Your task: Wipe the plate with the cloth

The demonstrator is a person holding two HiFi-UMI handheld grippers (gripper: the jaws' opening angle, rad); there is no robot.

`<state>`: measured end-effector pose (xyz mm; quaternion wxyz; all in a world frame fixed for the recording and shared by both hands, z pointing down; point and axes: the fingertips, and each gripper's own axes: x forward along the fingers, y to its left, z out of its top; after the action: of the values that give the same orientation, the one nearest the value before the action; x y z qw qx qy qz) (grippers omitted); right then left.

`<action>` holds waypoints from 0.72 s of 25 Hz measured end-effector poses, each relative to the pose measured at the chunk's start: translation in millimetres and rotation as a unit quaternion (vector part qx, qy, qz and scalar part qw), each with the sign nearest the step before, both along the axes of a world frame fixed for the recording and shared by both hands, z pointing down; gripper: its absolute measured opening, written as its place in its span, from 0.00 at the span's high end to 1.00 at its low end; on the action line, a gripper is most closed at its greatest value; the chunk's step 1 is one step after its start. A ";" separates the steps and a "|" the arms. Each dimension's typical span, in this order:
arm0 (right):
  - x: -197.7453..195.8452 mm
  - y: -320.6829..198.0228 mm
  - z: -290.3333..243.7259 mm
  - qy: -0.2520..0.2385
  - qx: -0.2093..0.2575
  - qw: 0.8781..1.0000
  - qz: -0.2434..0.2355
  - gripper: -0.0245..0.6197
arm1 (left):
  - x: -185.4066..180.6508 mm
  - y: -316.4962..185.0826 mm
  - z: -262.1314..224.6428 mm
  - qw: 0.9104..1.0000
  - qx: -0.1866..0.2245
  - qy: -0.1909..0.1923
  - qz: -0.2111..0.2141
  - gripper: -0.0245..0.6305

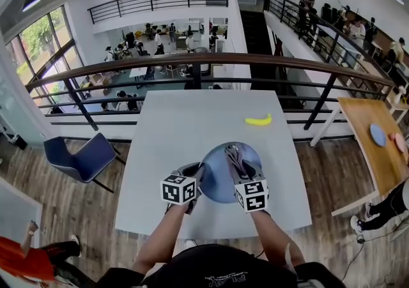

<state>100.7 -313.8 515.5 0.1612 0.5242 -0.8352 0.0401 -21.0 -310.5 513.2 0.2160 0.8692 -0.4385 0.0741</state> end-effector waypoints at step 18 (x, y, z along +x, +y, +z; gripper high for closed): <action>49.3 7.7 28.8 0.007 -0.028 0.998 0.062 0.78 | -19.8 -2.3 -2.1 0.999 -0.002 0.020 -0.026 0.91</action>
<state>150.0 -306.0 544.3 0.1794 0.5706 -0.7984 0.0698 -40.8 -312.8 511.1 0.2286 0.8585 -0.4561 0.0522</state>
